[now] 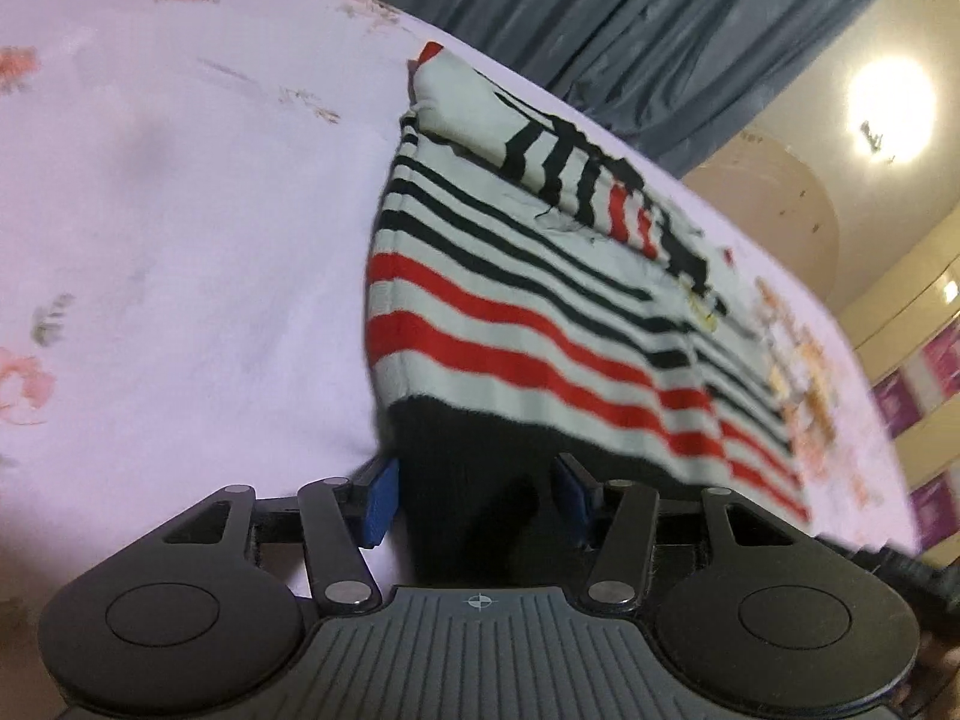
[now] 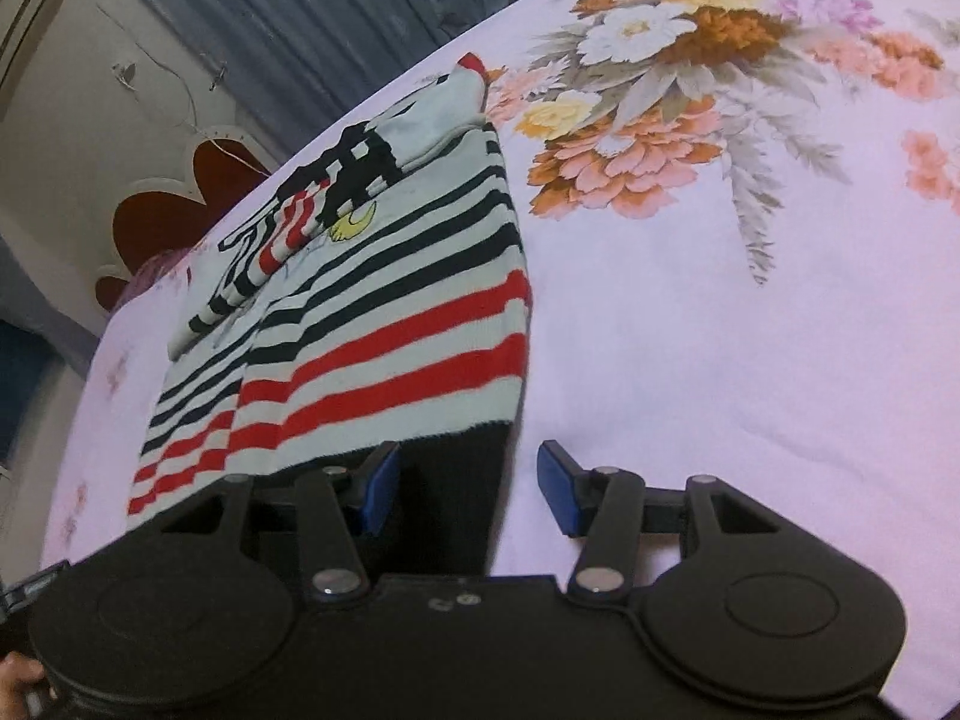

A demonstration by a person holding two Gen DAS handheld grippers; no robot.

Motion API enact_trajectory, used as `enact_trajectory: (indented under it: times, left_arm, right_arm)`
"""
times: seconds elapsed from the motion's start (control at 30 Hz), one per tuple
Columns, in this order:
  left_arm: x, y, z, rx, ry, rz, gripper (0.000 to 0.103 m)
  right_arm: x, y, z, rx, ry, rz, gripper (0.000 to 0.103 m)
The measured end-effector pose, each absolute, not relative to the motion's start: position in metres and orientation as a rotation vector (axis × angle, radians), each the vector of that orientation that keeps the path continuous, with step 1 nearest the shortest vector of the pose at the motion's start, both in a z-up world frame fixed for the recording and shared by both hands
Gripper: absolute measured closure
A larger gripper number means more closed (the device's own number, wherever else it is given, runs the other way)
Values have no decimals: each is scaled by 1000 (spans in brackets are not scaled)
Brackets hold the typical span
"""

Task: Fold small clothes
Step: 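Grasp the black hem of the sweater with both grippers, then lift the black hem with both grippers and fold it over the collar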

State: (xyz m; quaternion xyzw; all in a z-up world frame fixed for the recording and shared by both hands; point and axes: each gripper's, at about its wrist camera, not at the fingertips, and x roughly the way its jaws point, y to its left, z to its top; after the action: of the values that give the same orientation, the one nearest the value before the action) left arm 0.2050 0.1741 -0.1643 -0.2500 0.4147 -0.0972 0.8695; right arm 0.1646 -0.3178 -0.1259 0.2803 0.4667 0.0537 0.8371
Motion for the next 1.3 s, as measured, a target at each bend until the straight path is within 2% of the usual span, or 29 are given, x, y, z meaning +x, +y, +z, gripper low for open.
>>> enact_trajectory:
  times: [0.2,0.27,0.33,0.37,0.4,0.43,0.53,0.6,0.7,0.9,1.1,1.3]
  left_arm:
    - [195,179,-173,-611,884,-313,50]
    - [197,183,-178,-657,875,-321,50]
    - [201,183,-180,-684,862,-318,51]
    - [201,180,-180,-677,856,-314,72]
    - [203,175,-182,-644,872,-306,96]
    - [201,171,-182,-623,877,-289,98]
    - [182,168,-169,-611,771,-270,98]
    - [180,166,-173,-596,776,-227,98]
    - [187,164,-181,-619,803,-193,98]
    - [204,166,-141,-649,670,-205,98]
    - [294,173,-99,-607,585,-220,98]
    - [422,173,-84,-530,627,-227,98]
  right_arm:
    - [157,-306,-129,656,1041,267,58]
    - [159,-307,-137,733,1052,295,65]
    - [164,-308,-141,745,1051,274,82]
    - [166,-310,-143,766,1049,266,85]
    - [167,-311,-144,777,1045,263,94]
    - [167,-312,-142,763,1039,255,97]
    - [160,-317,-127,753,964,273,97]
    - [155,-321,-120,723,927,283,97]
    - [164,-319,-137,640,1047,240,97]
    - [191,-325,-89,657,869,289,97]
    - [280,-321,-51,637,760,296,97]
    - [389,-305,-53,636,765,256,97]
